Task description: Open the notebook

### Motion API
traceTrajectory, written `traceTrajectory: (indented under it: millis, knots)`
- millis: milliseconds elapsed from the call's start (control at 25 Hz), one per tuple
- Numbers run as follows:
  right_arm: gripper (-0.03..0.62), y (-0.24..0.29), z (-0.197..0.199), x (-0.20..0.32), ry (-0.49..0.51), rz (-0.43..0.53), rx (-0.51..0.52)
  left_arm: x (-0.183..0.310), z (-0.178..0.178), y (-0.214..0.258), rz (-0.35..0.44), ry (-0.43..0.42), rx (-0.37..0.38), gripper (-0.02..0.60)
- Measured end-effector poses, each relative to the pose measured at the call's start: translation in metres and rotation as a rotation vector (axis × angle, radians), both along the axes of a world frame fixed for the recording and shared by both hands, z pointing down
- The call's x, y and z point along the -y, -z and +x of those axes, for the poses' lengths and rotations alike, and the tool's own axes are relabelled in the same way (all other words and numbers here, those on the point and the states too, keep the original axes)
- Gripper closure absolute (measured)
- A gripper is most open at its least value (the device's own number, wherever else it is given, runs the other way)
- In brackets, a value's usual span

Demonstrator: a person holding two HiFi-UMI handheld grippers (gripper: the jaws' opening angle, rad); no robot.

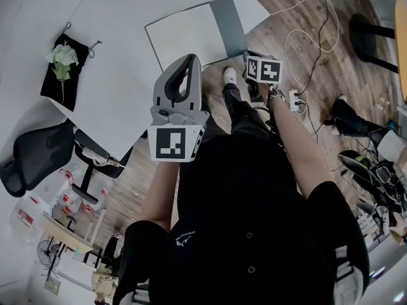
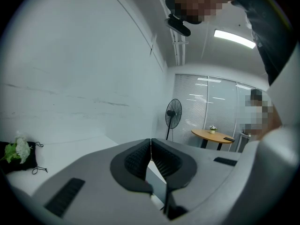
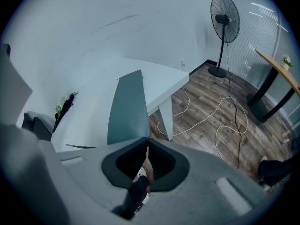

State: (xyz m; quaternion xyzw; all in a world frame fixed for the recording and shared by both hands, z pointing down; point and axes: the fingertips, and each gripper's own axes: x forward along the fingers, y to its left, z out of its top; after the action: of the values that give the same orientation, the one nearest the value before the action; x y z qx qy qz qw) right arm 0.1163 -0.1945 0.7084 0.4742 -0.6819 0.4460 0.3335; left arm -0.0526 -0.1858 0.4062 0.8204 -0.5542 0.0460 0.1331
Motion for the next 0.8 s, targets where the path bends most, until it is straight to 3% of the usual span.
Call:
traceTrajectory:
  millis: [800]
  knots:
    - [0.53, 0.01, 0.0086, -0.0015, -0.038, 0.01, -0.031, -0.0093, -0.0031, 0.0041, 0.013, -0.013, 0.002, 0.574]
